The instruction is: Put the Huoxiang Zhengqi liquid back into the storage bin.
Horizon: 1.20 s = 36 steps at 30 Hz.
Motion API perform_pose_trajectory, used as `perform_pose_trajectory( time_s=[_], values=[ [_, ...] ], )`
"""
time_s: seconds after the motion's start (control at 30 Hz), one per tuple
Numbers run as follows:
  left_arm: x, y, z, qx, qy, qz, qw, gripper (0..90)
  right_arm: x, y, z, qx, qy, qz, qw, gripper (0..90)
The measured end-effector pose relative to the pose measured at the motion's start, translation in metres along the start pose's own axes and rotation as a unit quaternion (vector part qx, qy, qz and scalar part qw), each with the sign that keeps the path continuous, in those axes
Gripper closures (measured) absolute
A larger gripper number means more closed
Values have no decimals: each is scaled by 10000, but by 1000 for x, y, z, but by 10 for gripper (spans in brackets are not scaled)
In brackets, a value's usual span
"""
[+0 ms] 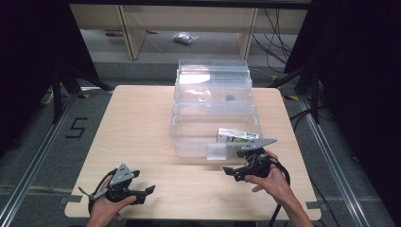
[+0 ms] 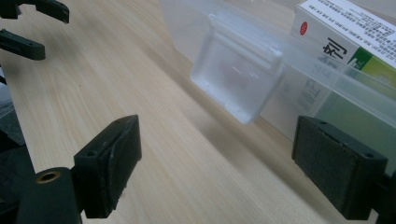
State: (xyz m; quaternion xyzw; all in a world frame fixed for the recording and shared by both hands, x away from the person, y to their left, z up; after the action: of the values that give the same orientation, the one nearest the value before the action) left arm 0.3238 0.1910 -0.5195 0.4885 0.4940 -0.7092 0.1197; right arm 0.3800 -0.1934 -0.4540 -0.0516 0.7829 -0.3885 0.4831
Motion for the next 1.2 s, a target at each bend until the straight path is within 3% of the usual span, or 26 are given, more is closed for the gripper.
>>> perform_pose_trajectory(
  time_s=[0.1, 0.13, 0.17, 0.23, 0.57, 0.7, 0.73, 0.77, 0.8, 0.83, 0.87, 0.93, 1.1, 1.13, 1.2],
  values=[
    [0, 0, 0, 7, -20, 15, 10000, 168, 3, 1, 2, 62, -154, 13, 9999, 167],
    [0, 0, -1, -17, 16, -12, 10000, 168, 4, 1, 1, 31, -6, -1, 10000, 167],
    [0, 0, 0, -4, -39, 17, 10000, 168, 5, 1, 1, 48, -89, 18, 9999, 168],
    [0, 0, 0, -1, -27, 23, 10000, 168, 8, 2, 0, 38, 45, 12, 10000, 168],
    [0, -2, 0, 10, -17, 25, 10000, 168, 32, 13, 0, 104, 32, -69, 9999, 168],
    [0, -1, 1, 13, -35, 37, 10000, 168, 40, 14, -1, 102, 216, -110, 9997, 168],
    [0, -1, 1, 17, -32, 35, 10000, 168, 40, 15, 2, 137, 40, -42, 9999, 168],
    [0, -1, 1, 13, -38, 38, 10000, 168, 42, 14, -1, 118, 312, -40, 9994, 168],
    [0, -2, 0, 8, -7, 14, 10000, 167, 43, 14, 0, 124, 246, -45, 9996, 168],
    [0, -2, 0, 8, -7, 14, 10000, 168, 45, 14, -1, 118, 345, -54, 9993, 168],
    [0, -2, 0, 1, -5, 13, 10000, 168, 46, 14, 2, 142, 245, -26, 9996, 168],
    [0, -1, 1, 14, -28, 45, 10000, 167, 48, 14, 0, 127, 374, -74, 9992, 168],
    [0, -2, 1, 7, -25, 45, 10000, 168, 54, 12, 1, 172, 374, 2, 9992, 169],
    [0, -2, 1, 5, -23, 44, 10000, 168, 55, 12, -2, 144, 530, -6, 9985, 169],
    [0, -2, 1, 4, -20, 40, 10000, 168, 57, 11, -2, 202, 469, 67, 9987, 168]
  ],
)
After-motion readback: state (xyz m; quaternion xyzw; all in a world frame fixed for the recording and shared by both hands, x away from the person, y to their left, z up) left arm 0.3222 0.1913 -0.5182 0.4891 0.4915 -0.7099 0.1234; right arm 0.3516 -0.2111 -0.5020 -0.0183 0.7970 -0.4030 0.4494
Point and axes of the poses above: each handheld gripper's, and its own axes: y roughly forward along the jaws, x roughly out of its underside, z roughly to its right, the point moved 3 cm from there along y, roughly forward along the jaws, and after that the axes turned 7 degrees about -x, right-handed, at the moved point
